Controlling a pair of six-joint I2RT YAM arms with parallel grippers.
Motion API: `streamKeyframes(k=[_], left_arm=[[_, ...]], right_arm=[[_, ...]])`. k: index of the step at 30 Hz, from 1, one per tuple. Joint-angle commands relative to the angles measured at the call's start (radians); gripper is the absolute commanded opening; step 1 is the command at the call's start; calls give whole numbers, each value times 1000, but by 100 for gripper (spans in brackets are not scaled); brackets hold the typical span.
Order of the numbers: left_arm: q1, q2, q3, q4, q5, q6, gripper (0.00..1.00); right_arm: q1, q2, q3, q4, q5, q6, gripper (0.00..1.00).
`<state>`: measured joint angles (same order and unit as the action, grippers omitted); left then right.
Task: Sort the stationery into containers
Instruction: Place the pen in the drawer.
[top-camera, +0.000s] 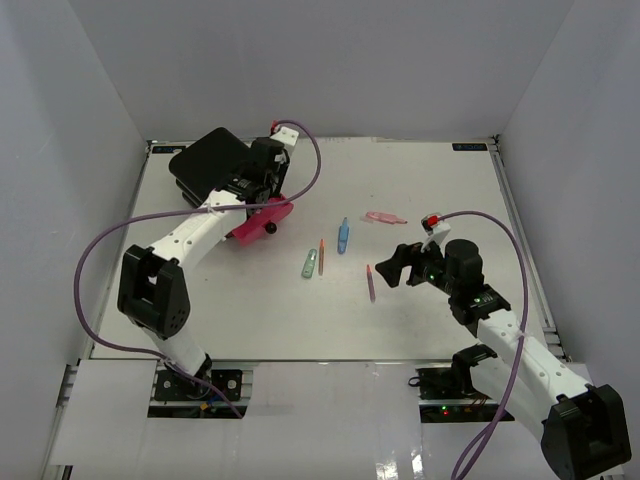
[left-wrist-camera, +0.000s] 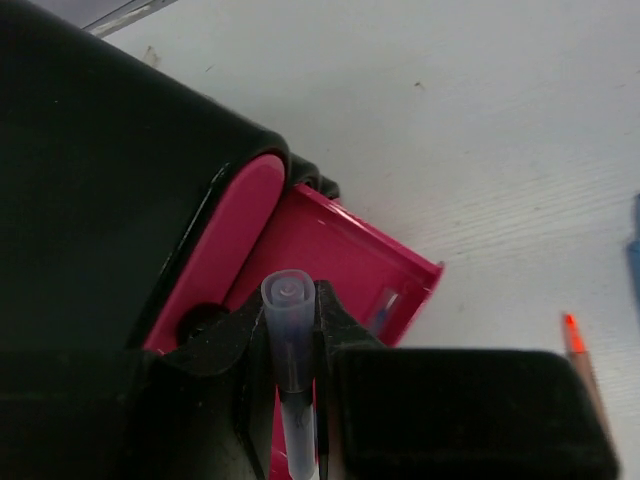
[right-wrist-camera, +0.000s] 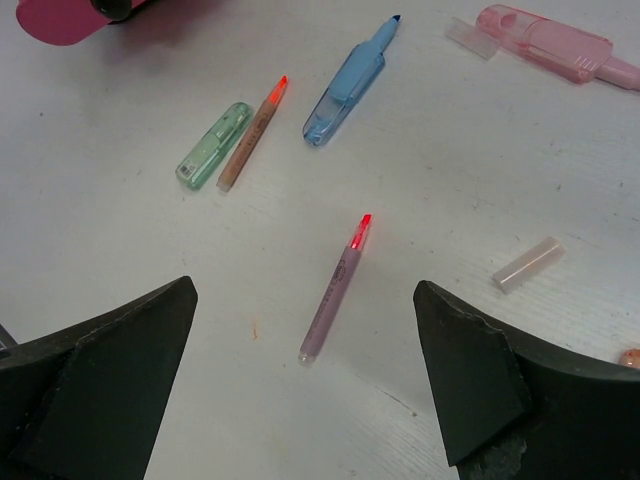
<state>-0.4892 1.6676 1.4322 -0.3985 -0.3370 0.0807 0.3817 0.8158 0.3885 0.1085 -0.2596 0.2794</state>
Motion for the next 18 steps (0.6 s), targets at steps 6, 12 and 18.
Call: streamKeyframes(k=[6,12,18], left_arm=[[29,89,66,-59,-89,165,30],[29,52,83,-63,-57,137,47],[29,-34,97,-76,73,55,65]], right_arm=[[-1,-24,-13,-16,14,-29,95],[-1,12,35,-58,-18,-39,94],[20,111,168,-153,26,-37,95]])
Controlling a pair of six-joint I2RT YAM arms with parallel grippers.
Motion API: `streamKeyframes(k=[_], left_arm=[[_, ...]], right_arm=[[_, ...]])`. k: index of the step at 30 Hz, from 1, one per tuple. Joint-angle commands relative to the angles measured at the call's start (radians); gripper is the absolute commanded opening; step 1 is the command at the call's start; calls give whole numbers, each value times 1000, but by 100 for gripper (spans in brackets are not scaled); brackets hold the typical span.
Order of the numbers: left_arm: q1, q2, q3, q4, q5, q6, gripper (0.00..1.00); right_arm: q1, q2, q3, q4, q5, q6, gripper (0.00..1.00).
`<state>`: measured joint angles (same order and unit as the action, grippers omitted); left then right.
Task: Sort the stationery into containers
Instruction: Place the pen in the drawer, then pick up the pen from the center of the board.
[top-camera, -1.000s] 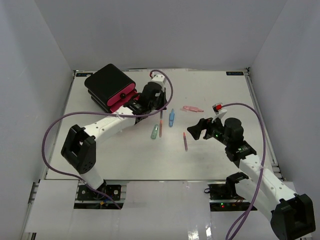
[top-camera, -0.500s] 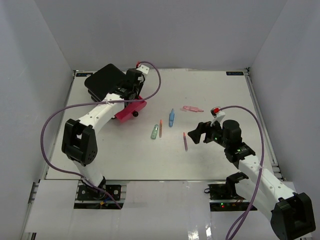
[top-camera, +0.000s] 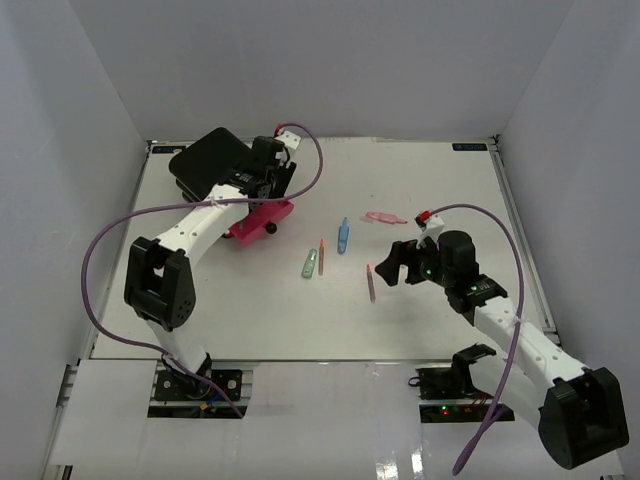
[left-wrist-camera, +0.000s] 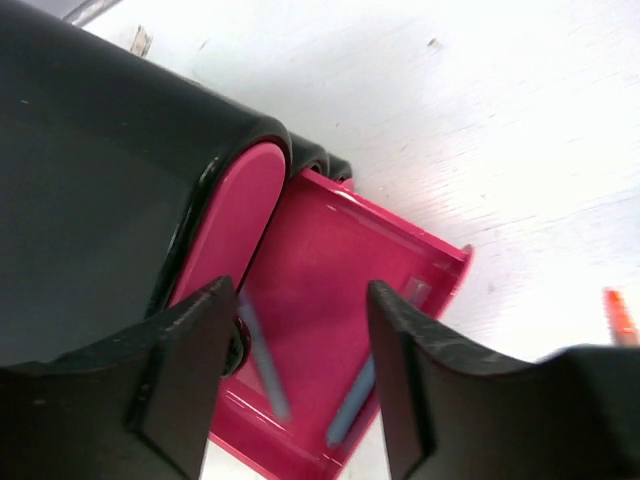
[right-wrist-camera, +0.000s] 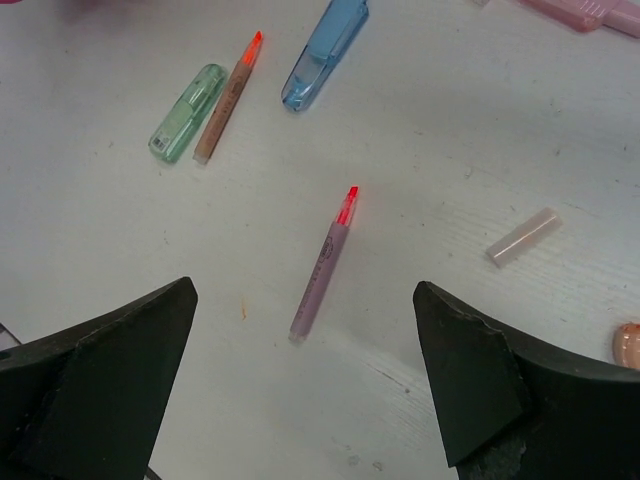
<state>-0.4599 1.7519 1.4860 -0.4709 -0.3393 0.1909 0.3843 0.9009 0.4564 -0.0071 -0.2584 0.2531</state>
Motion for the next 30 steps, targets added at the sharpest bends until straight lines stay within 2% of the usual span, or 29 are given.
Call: streamKeyframes(k=[1,5,6,9,13,16,21,22,26,27,29,30], left_arm=[[0,-132,42,-2,89,-71,68],[0,-230,-16,46,157,-160,82],[1,-283,-39,67,167,-177,89],[1,-418,-185,188,200,-267,98],[9,-581,-464,407,206,-370,98],[10,-662,-585,481,188,-410,98],[10,-712,-616,538,166,-415,98],[10,-716,-625,548,155,-413,98],[9,-729,-636,551,111,-409,98],[9,-732,-633,546,106,-407,98],[9,-738,-636,548,102,-407,98],[9,-739,-636,551,102,-406,98]], right_arm=[[30,53,119,-47,42,-11,96],[126,136,208,-80,189,0,97],[171,185,249,-99,217,5,97],[243,295,309,-125,303,37,99],[320,446,433,-158,399,78,100],[378,568,534,-197,444,106,93],[442,751,669,-244,522,161,86],[449,774,689,-251,533,172,82],[476,862,781,-278,558,196,78],[481,888,791,-280,561,201,72],[490,909,800,-278,559,212,70],[493,929,807,-278,559,213,65]])
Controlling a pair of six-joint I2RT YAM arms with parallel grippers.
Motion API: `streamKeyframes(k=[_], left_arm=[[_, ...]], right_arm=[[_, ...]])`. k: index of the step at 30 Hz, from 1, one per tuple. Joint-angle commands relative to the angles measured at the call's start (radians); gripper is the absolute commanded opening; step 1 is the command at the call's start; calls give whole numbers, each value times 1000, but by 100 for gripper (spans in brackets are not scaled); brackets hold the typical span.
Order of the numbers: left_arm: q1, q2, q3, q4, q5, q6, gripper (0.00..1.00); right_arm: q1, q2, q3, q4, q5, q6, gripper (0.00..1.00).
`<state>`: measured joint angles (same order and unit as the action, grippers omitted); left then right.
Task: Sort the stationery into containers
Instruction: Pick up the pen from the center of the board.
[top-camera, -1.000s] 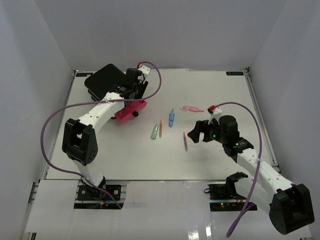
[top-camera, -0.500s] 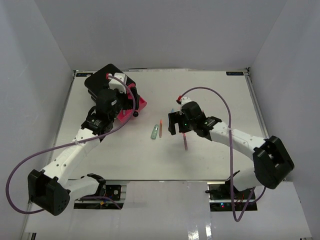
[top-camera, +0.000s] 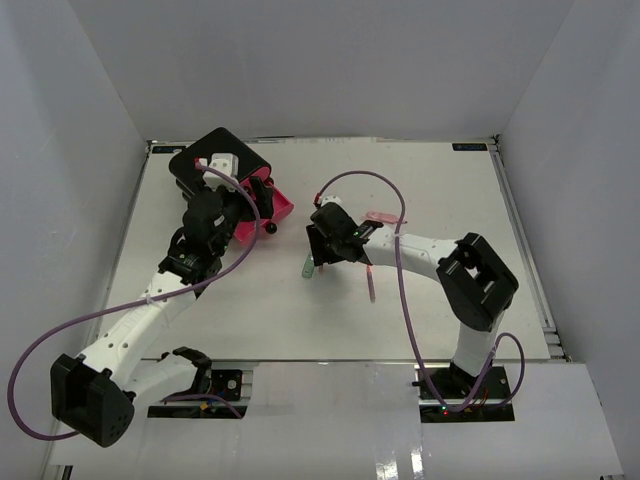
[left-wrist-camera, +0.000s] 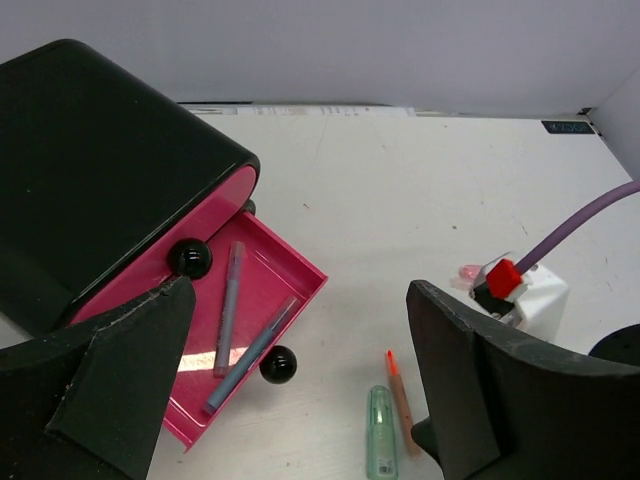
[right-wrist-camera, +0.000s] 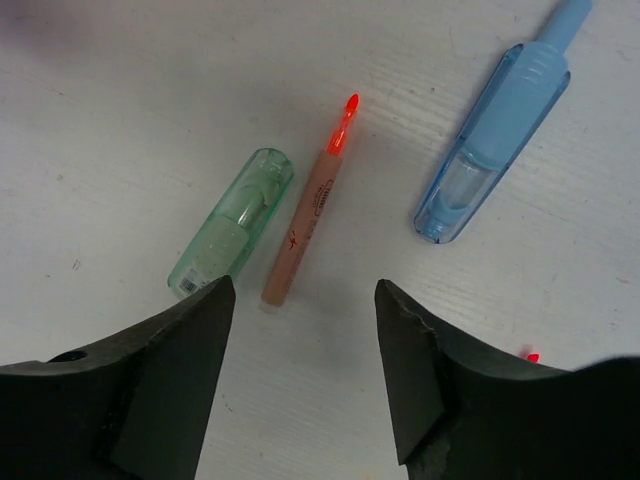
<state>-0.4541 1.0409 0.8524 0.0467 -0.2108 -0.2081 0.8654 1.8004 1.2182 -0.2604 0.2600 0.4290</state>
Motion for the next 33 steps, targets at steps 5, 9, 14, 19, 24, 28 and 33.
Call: streamKeyframes(k=[5,9,14,19,24,28,33], left_arm=[[5,-33,-4,32,-35,-2,98],[3,-35,-4,32,-27,-2,98],[3,-33,-7,36,-24,-1,98],[3,-27,-4,31,-13,-2,98],[3,-25,-4,32,-6,-4,98],[3,-21,-6,32,-1,-4,98],[3,-15,-3,30,7,-4,98]], right_arm=[[17,68,44,-33,56,62,54],[23,82,34,-23,54,76,50],[24,96,33,-17,51,83,49],[24,100,37,-13,53,89,48],[29,109,35,0,50,102,45],[27,122,29,-5,62,109,44],[27,122,20,3,70,122,43]])
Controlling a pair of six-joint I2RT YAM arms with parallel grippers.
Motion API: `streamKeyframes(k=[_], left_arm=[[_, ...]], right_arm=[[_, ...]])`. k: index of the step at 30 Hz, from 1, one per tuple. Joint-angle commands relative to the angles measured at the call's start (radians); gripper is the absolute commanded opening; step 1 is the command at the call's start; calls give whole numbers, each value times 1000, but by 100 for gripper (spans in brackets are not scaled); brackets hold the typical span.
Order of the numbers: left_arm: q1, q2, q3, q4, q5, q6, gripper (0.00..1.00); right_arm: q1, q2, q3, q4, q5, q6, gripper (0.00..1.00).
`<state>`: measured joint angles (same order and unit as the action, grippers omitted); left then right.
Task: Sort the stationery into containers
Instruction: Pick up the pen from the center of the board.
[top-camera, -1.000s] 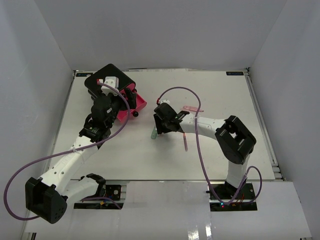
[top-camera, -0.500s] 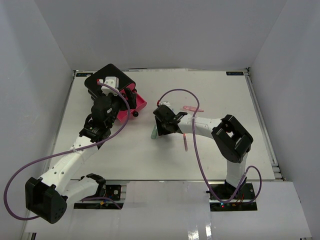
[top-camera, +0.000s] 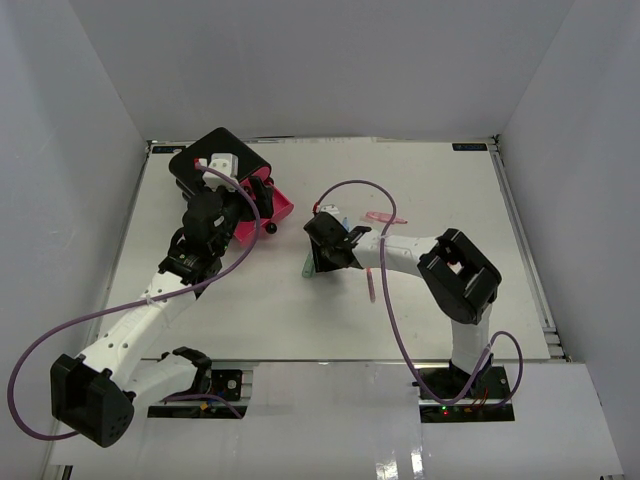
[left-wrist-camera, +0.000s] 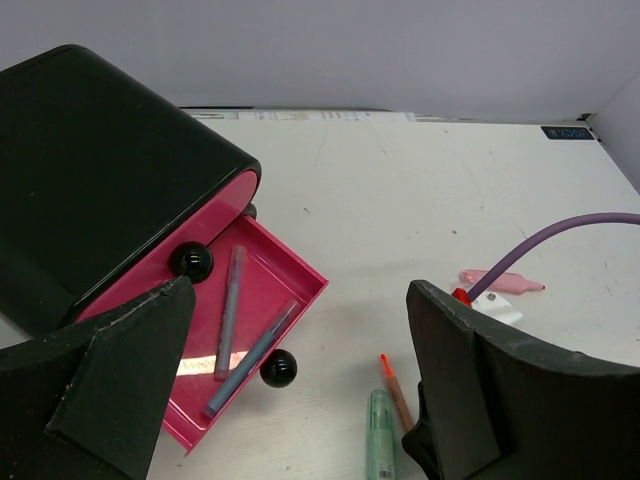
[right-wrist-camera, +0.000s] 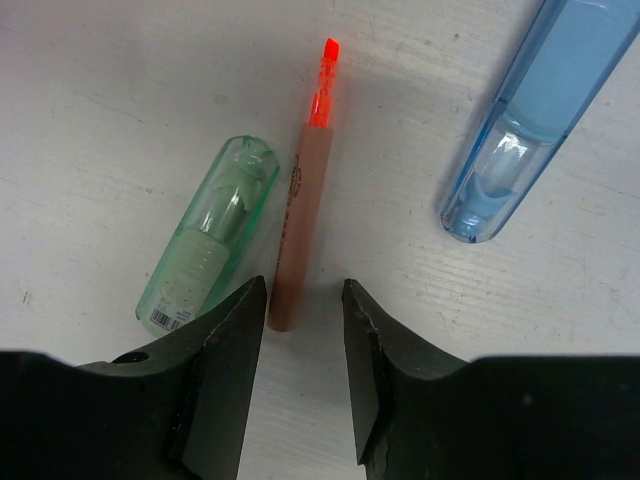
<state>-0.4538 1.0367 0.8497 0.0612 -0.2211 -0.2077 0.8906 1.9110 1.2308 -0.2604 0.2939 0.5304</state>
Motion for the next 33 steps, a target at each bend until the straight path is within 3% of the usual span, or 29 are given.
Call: streamKeyframes(k=[1,9,18,20,26,33], left_arm=[[3,-9,0,15,19,-4,98],[3,5,5,9,29,-7,98],[3,29,31,-21,89,-54,98],[3,33,41,-34,127,-79,98],[3,22,35,-32,317,-257,98],[3,29,5,41,534,-409,98]], right_arm=[[4,14,7,1,39,20,43],[2,10,-17,-5,53,19,39],[2,-119,-171,4,71,-6,17],[1,-171,-218,35,64,-13,12],[2,-383,-318,151,19,-82,12],[2,-700,-451,420,-42,-179,10]])
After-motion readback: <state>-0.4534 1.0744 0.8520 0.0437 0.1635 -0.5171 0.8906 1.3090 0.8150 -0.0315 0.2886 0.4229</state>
